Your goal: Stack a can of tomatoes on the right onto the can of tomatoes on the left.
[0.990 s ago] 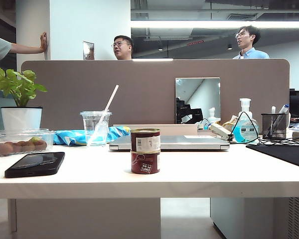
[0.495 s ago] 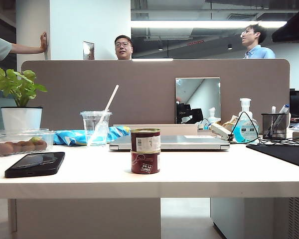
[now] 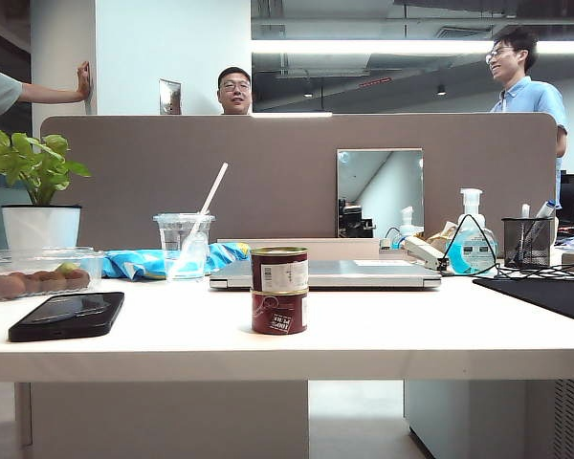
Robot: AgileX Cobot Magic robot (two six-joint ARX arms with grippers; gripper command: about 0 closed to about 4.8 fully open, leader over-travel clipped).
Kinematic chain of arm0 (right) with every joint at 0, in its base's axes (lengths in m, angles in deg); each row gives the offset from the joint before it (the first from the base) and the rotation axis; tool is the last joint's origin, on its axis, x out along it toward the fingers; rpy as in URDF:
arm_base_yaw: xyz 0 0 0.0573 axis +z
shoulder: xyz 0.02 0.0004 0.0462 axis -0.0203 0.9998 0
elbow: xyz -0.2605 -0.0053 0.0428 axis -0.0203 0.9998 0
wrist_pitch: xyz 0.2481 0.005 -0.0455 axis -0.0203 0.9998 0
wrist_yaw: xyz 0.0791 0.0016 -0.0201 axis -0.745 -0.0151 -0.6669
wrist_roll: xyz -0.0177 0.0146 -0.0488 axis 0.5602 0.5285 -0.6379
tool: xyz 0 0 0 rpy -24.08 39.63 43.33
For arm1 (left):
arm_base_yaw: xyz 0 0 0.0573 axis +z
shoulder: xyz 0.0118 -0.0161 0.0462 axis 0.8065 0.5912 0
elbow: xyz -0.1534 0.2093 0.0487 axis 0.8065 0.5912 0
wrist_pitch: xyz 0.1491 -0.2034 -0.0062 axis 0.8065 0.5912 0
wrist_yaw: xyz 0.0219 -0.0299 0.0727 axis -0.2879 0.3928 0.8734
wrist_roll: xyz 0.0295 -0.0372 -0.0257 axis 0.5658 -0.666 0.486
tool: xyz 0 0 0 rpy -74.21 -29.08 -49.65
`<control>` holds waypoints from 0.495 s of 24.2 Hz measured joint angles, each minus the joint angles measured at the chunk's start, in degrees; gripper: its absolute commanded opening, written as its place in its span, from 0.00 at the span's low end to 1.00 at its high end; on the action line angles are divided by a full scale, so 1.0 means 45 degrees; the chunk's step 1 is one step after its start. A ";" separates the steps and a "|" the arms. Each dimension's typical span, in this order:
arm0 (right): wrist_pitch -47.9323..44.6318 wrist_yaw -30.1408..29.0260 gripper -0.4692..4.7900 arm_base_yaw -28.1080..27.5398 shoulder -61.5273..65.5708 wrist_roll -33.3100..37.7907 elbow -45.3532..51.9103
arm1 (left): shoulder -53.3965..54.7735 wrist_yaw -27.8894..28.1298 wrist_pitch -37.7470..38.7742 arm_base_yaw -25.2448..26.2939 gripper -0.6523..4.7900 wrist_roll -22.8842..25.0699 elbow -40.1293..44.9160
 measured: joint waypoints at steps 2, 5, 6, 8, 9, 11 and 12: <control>0.0146 -0.0393 0.13 -0.0855 -0.0461 0.0335 0.0000 | 0.0000 0.0005 0.0010 0.0000 0.12 0.0000 0.0000; 0.0661 -0.1326 0.13 -0.2336 -0.1438 0.0461 0.0000 | 0.0000 0.0005 0.0015 0.0000 0.12 -0.0005 0.0000; 0.0767 -0.1326 0.13 -0.2467 -0.1729 0.0466 0.0000 | 0.0000 0.0000 0.0015 0.0000 0.12 0.0000 0.0000; 0.1234 -0.1389 0.13 -0.2618 -0.1972 0.0471 0.0000 | -0.0005 -0.0005 0.0015 0.0000 0.12 0.0000 0.0000; 0.1341 -0.1394 0.13 -0.2613 -0.1977 0.0471 0.0000 | -0.0005 0.0000 0.0029 0.0000 0.12 -0.0005 0.0000; 0.1433 -0.1418 0.13 -0.2560 -0.1977 0.0471 0.0000 | -0.0010 0.0000 0.0029 0.0000 0.12 0.0000 0.0005; 0.1433 -0.1413 0.13 -0.2560 -0.1977 0.0471 0.0000 | -0.0010 0.0000 0.0039 0.0000 0.12 -0.0005 0.0005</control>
